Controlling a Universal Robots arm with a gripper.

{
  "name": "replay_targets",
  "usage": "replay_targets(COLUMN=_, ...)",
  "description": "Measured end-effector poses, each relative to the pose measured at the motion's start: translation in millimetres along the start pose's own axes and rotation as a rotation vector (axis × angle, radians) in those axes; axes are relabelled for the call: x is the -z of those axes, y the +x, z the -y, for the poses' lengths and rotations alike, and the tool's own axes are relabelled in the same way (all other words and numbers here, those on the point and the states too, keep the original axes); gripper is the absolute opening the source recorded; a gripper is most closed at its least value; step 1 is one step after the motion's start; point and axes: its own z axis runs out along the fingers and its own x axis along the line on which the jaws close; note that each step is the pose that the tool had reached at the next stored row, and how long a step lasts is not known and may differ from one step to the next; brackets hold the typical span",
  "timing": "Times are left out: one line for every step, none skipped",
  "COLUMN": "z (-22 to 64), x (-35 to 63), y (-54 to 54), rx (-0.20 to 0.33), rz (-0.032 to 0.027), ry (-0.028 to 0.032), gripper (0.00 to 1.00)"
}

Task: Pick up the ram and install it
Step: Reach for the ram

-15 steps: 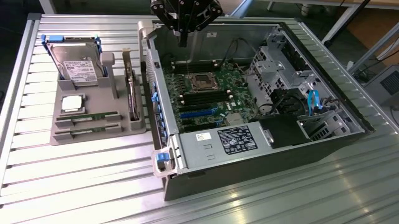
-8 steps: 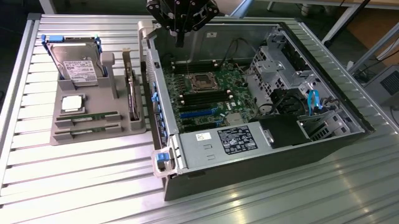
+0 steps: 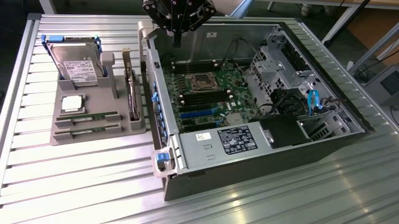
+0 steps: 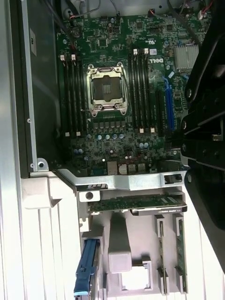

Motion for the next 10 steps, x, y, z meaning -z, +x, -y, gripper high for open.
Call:
replay_targets(z=0.1, x=0.0, y=0.9, rx=0.0, rz=0.0, ry=0.0, gripper=0.1)
replay_targets(z=0.2, x=0.1, y=1.8, rx=0.0, rz=0.0, ry=0.0, gripper=0.1)
replay_targets(z=0.2, x=0.1, y=2.6, rx=0.0, rz=0.0, ry=0.0, gripper=0.1)
replay_targets(z=0.3, x=0.1, y=3.4, rx=0.0, rz=0.0, ry=0.0001, gripper=0.1)
replay_targets(z=0.4, x=0.2, y=4.2, rx=0.0, rz=0.0, ry=0.0001, gripper=0.1)
replay_targets(z=0.4, x=0.2, y=5.4, rx=0.0, rz=0.0, ry=0.0, gripper=0.1)
replay_targets(z=0.5, x=0.2, y=6.1, rx=0.0, rz=0.0, ry=0.0001, gripper=0.1)
replay_targets(z=0.5, x=0.2, y=7.0, rx=0.0, rz=0.0, ry=0.0, gripper=0.1)
replay_targets(z=0.6, x=0.2, y=8.0, rx=0.0, rz=0.0, ry=0.0001, gripper=0.1)
replay_targets(z=0.7, x=0.2, y=8.9, rx=0.0, rz=0.0, ry=0.0, gripper=0.1)
